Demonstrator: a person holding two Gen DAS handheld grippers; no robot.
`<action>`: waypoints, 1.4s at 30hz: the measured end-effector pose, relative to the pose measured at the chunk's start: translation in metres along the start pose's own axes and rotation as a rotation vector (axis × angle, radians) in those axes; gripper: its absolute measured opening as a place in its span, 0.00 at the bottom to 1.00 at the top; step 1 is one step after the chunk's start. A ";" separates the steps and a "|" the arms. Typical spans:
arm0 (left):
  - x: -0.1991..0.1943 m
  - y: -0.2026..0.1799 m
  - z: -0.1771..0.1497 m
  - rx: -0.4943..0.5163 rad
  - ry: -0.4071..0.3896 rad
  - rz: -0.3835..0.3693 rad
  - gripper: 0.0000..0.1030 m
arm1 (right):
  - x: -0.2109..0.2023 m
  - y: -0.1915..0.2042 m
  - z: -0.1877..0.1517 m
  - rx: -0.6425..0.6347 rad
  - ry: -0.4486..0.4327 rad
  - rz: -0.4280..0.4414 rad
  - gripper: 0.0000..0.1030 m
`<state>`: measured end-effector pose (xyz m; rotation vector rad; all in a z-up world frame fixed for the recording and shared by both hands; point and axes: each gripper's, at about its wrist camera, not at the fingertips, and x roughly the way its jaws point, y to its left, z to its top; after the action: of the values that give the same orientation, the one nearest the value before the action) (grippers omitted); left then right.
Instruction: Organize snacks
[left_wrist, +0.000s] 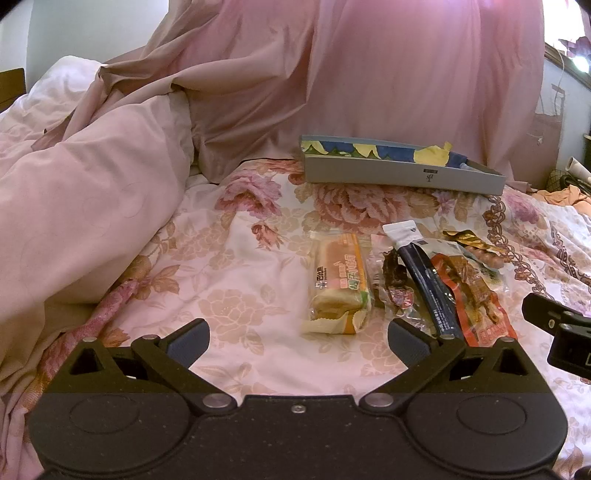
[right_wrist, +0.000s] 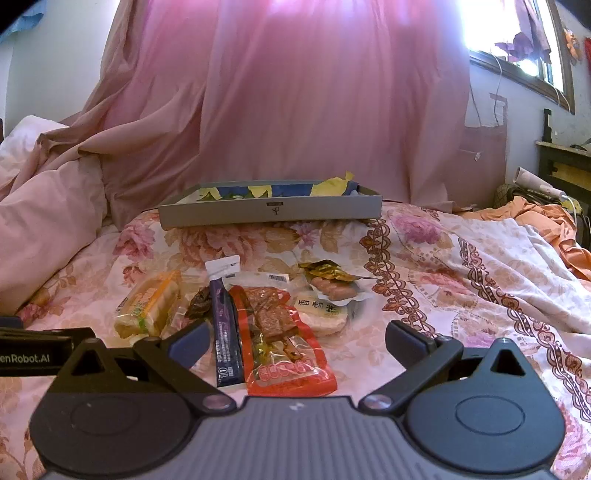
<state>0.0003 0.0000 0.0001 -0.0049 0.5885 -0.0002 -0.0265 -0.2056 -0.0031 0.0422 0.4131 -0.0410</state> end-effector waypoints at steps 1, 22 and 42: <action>0.000 0.000 0.000 0.000 0.000 0.000 0.99 | 0.000 0.000 0.000 0.000 0.000 0.000 1.00; 0.000 0.000 0.000 0.001 0.000 0.001 0.99 | 0.000 0.000 0.000 0.004 0.004 0.001 1.00; 0.000 0.000 0.000 0.002 -0.001 0.002 0.99 | 0.000 -0.001 0.000 0.007 0.009 0.003 1.00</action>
<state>0.0004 -0.0002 0.0001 -0.0023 0.5878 0.0009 -0.0271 -0.2064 -0.0030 0.0495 0.4223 -0.0389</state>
